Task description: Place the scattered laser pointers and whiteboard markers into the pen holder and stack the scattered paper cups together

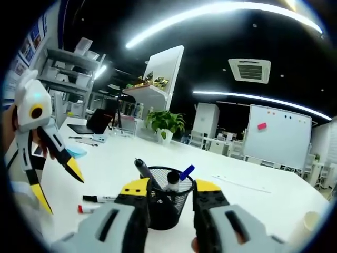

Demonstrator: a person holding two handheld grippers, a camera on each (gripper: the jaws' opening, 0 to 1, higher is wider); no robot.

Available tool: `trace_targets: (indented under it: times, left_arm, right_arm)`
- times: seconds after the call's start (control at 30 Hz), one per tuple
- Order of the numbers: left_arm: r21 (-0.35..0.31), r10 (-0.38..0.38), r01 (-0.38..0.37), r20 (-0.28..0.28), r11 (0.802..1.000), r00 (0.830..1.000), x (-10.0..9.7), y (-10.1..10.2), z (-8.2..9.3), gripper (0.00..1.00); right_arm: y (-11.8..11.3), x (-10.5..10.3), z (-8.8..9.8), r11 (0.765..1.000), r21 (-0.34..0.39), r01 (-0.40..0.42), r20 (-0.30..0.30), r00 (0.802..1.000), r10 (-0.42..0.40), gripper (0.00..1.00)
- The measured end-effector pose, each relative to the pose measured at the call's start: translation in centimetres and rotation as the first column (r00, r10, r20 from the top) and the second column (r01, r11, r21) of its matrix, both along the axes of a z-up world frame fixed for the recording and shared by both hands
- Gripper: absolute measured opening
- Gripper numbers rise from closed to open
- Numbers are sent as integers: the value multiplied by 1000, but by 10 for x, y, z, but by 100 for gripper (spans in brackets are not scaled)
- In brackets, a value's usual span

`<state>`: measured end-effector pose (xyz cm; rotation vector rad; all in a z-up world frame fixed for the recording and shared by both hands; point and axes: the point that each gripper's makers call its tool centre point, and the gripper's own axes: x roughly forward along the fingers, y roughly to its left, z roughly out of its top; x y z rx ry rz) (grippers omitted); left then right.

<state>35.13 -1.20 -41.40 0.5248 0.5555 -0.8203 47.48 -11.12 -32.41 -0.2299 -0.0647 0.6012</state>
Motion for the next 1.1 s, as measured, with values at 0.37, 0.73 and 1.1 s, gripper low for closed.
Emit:
trace_targets:
  times: [0.37,0.73,1.1]
  left_arm:
    - [-12,21,-20,16,1000,1000,6,3,2,59]
    - [-59,107,-105,31,993,994,17,11,11,59]
    - [-56,100,-99,21,994,995,13,10,8,59]
  right_arm:
    - [-4,-8,3,1000,-15,-17,-8,1000,17,39]
    - [-6,-19,4,997,-12,-70,-39,997,70,39]
    - [-15,-18,-7,994,-68,-85,-95,992,78,41]
